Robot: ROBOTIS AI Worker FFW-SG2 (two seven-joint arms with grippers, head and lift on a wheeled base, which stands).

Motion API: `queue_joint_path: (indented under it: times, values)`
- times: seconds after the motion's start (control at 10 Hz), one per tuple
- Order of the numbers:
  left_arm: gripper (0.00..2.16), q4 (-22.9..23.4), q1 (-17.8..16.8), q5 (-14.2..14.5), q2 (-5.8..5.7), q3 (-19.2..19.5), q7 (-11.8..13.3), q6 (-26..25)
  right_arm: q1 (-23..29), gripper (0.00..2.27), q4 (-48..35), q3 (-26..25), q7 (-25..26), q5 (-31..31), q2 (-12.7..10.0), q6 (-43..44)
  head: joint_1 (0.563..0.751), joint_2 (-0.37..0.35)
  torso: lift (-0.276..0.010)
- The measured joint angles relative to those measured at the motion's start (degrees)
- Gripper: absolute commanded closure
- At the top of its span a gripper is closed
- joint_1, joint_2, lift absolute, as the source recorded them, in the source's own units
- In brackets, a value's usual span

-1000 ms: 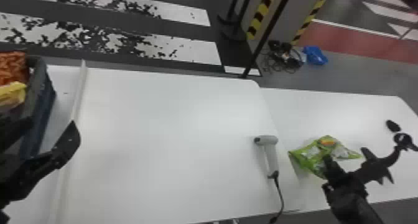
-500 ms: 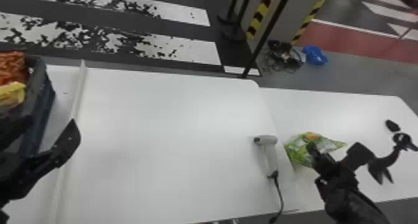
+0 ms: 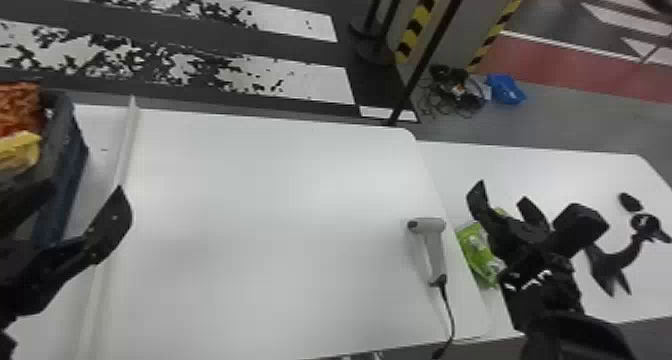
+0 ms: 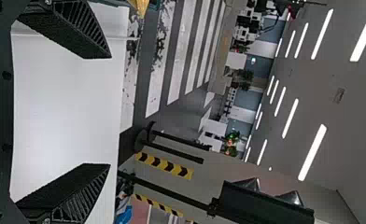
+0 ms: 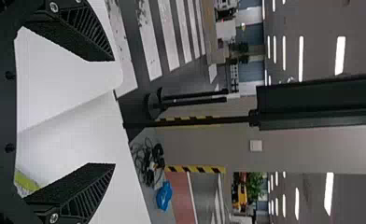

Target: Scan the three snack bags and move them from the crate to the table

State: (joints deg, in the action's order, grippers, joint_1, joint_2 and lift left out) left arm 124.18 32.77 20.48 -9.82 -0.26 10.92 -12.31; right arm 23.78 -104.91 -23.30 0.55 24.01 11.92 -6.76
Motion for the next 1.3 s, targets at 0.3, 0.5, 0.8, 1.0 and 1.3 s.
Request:
queue_joint_path:
  times: [0.3, 0.5, 0.8, 1.0, 1.3]
  values:
    - [0.03, 0.6, 0.4, -0.1, -0.21, 0.0, -0.3, -0.5, 7.7, 0.09, -11.9, 10.4, -1.8, -2.2, -2.2, 2.0, 0.695, -0.242, -0.062]
    - [0.03, 0.8, 0.9, -1.1, -0.34, 0.0, -0.8, -0.8, 9.8, 0.09, -13.1, 17.1, -1.6, -4.8, -3.2, 6.2, 0.695, -0.167, -0.062]
    - [0.03, 1.5, 3.5, -1.9, -1.31, 0.9, -0.9, -1.5, 12.0, 0.09, -12.6, 24.2, -0.4, -8.5, -4.4, 11.5, 0.695, -0.067, -0.062]
    - [0.11, 3.3, 5.6, -2.9, -2.55, 5.8, 1.2, -0.8, 12.3, 0.09, -11.1, 25.6, -0.5, -9.1, -4.5, 12.7, 0.695, -0.014, -0.062]
    - [0.10, 3.4, 5.2, -4.6, -5.98, 18.5, 8.1, -2.9, 12.8, 0.09, -8.7, 27.2, -0.8, -9.2, -4.3, 16.5, 0.695, 0.125, -0.062]
